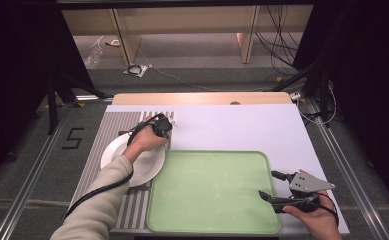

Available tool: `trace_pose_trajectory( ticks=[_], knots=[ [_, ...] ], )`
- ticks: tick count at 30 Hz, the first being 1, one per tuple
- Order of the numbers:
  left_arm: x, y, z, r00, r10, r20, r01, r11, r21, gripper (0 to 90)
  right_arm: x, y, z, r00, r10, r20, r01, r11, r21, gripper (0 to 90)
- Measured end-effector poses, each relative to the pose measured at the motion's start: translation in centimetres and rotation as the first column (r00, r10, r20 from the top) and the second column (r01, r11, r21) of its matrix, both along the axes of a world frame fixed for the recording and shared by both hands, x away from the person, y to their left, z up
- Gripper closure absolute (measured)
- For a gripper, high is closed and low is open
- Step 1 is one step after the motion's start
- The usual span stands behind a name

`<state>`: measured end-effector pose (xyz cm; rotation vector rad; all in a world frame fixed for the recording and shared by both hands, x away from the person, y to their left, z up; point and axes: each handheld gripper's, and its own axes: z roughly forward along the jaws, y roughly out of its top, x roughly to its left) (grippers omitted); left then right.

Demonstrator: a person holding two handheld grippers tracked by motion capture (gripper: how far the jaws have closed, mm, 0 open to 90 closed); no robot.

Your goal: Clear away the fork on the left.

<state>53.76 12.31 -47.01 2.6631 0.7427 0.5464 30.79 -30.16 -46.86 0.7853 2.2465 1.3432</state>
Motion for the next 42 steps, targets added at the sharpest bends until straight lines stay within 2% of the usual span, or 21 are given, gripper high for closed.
trace_pose_trajectory(
  ticks=[21, 28, 42],
  knots=[
    [3.1, -0.2, 0.0, 0.9966, 0.083, 0.0, -0.083, 0.9966, -0.003, 90.0, 0.1, -0.1, -0.1, 1.0, -0.002, -0.005, 0.002, 1.0, -0.001, 21.1],
    [3.5, -0.3, 0.0, 0.9948, 0.102, 0.0, -0.102, 0.9947, -0.007, 90.0, 0.1, -0.1, -0.1, 1.0, -0.001, -0.005, 0.001, 1.0, -0.002, 21.1],
    [3.9, -0.2, 0.0, 0.994, 0.109, -0.002, -0.109, 0.9939, -0.013, 90.0, 0.0, 0.0, -0.1, 1.0, 0.0, -0.006, 0.0, 1.0, -0.001, 21.1]
  ],
)
